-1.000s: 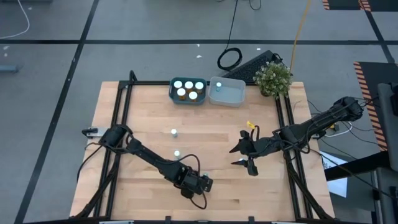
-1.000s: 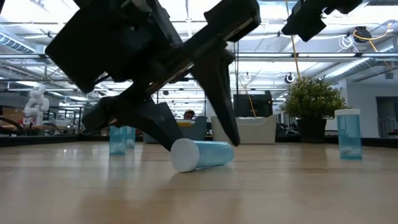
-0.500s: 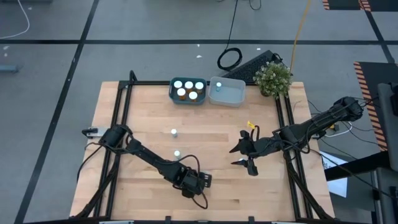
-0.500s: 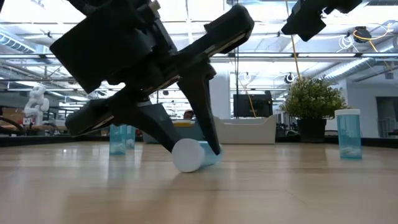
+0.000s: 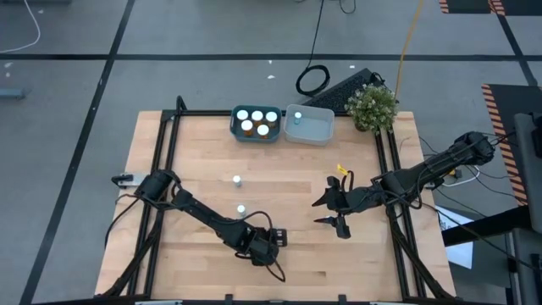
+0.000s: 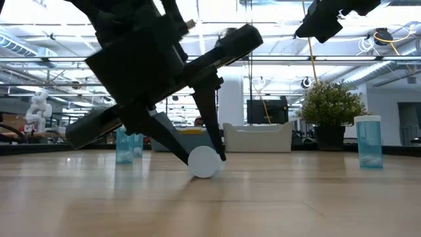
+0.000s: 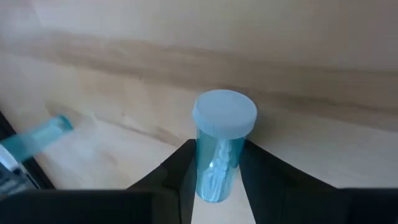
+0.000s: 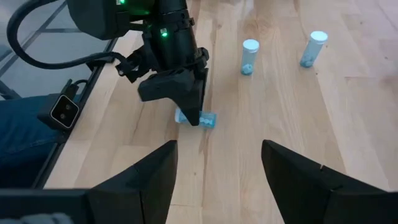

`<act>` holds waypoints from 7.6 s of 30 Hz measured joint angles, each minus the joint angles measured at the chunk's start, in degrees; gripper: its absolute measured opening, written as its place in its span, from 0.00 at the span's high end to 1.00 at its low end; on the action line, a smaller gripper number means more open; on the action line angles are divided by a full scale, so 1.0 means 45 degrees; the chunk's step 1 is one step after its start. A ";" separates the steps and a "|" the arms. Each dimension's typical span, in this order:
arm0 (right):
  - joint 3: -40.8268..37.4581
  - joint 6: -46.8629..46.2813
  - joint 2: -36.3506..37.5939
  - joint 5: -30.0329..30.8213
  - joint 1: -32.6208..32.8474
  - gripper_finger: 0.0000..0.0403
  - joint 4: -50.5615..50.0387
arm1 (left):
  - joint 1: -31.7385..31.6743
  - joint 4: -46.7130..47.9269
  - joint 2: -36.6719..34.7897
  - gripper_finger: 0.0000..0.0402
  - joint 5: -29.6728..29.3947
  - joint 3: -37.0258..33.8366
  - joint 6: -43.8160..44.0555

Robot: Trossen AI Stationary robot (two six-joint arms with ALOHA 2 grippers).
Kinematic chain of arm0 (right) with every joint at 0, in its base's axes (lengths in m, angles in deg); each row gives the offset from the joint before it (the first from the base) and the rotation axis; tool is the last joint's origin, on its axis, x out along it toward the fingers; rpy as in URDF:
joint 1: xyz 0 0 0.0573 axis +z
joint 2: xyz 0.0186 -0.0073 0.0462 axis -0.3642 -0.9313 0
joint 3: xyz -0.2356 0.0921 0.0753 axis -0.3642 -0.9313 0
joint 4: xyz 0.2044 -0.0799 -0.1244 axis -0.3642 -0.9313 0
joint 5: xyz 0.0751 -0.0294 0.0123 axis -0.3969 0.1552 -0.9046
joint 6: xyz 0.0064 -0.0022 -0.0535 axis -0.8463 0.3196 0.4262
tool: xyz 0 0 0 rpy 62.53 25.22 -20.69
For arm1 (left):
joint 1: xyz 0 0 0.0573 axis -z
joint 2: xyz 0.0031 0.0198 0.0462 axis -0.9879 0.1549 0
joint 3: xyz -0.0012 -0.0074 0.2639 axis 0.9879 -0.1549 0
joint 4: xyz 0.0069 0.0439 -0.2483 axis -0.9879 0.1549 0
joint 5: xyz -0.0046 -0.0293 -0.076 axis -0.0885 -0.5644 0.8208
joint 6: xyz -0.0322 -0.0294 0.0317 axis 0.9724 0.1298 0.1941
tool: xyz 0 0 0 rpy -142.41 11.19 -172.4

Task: Pick and place medicine bottles into bin by pill shape (circle, oval)
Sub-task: Put the blue pill bottle into the gray bin

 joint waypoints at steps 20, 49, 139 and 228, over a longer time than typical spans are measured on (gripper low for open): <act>0.0000 0.0221 0.0000 0.0003 0.0000 0.44 0.0001 | -0.0038 0.0180 -0.0003 0.71 -0.0214 -0.0004 0.3916; -0.0550 -0.0411 0.0010 0.0417 0.0000 0.44 -0.0186 | -0.1540 -0.1421 -0.4214 0.71 -0.0501 0.0174 1.5289; -0.2181 0.2887 -0.1239 0.2543 -0.0335 0.75 0.9716 | -0.2914 -1.3052 -0.4845 0.41 0.1806 -0.3880 1.3583; 0.5295 -0.0383 -0.3362 0.1169 -0.1447 0.37 -0.4899 | -0.3861 -1.1345 -0.2664 0.74 0.3167 -0.3885 1.5227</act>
